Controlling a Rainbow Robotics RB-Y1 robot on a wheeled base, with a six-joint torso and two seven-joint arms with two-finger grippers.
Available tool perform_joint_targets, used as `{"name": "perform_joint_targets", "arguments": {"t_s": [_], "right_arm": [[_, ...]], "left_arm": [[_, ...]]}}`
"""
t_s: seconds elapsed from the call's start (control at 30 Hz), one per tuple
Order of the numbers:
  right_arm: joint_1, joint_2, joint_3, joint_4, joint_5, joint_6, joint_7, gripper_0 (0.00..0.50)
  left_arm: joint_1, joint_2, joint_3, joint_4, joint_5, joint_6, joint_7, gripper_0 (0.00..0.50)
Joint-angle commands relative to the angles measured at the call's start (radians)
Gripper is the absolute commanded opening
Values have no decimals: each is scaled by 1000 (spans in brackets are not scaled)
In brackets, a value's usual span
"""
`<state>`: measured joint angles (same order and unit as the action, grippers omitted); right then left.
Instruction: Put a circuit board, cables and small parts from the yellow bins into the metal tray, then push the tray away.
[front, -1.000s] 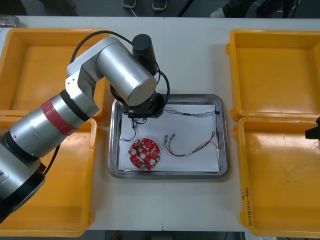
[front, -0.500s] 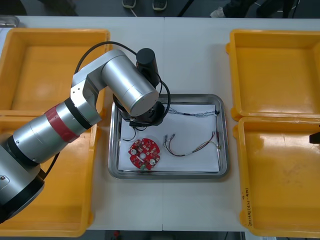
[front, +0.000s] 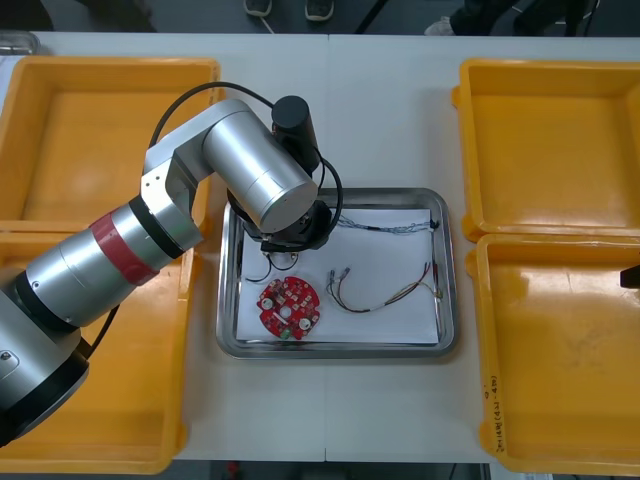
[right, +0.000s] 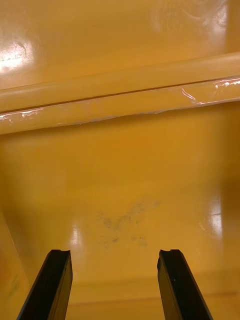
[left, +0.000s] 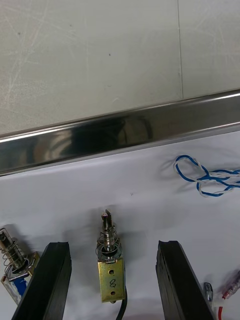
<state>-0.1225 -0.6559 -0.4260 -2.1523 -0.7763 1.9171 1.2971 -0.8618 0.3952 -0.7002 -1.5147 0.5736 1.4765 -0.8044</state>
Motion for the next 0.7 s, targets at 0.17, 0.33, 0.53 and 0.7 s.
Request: {"name": "perform_joint_targets", "arguments": {"t_s": [0.17, 0.33, 0.53, 0.7], "right_arm": [[17, -37, -42, -31, -15, 3, -19, 500], [17, -37, -42, -43, -21, 3, -19, 500], [17, -36, -36, -63, -29, 3, -21, 500], [12, -39, -22, -90, -41, 3, -19, 500]], "left_arm": [[9, -22, 24, -48, -9, 7, 79, 500], [10, -4, 77, -110, -6, 77, 74, 500], [12, 42, 174, -205, 38, 182, 70, 500], [14, 86, 255, -269, 92, 271, 56, 500]]}}
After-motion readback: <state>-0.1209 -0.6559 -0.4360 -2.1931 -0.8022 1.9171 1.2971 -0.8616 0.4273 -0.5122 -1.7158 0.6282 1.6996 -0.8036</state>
